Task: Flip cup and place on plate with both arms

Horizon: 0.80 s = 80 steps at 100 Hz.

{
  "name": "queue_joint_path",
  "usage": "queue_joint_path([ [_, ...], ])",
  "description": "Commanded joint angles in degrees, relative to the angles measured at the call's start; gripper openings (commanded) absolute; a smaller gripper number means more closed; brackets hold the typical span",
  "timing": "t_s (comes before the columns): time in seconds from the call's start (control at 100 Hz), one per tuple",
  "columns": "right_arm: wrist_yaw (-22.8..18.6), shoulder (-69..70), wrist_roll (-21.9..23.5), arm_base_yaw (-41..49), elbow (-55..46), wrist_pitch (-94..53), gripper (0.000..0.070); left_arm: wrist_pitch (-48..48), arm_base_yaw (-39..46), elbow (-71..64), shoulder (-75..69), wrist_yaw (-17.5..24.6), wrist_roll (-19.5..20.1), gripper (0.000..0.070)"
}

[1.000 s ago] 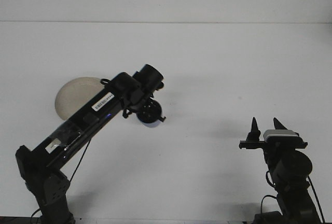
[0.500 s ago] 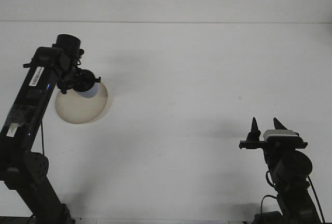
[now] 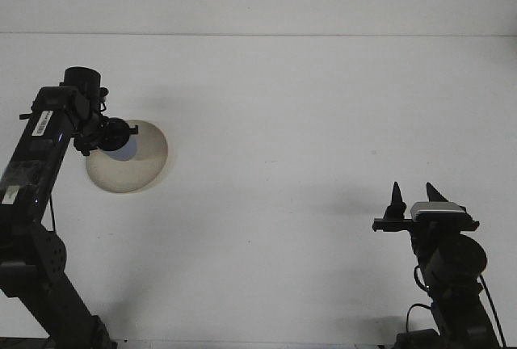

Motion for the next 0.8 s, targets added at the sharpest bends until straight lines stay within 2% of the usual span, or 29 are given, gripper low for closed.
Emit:
queue_joint_path([
  [0.0,0.0,0.2,-0.5,0.1,0.3,0.8,0.0425,0.4,0.4,1.0,1.6,0.1,0.3,0.0015],
  [0.28,0.0,0.2,-0.5,0.1,0.3,0.8,0.0425,0.8,1.1,1.0,5.2,0.2,0.3,0.0018],
  [0.54,0.0,0.2,-0.4,0.1,0.3,0.8,0.0425,0.5,1.1,1.0,8.4,2.2,0.3,0.0035],
  [0.59,0.0,0.2,-0.5,0.1,0.3,0.8,0.0425,0.4,1.1,1.0,8.6,2.2,0.2,0.0107],
  [0.72,0.0,0.2,-0.5,0.1,0.3,0.8,0.0425,0.5,1.1,1.1,8.4,2.2,0.1,0.0418],
  [0.79,0.0,0.2,-0.4,0.1,0.3,0.8,0.0425,0.5,1.1,1.5,8.3,2.2,0.1,0.051],
])
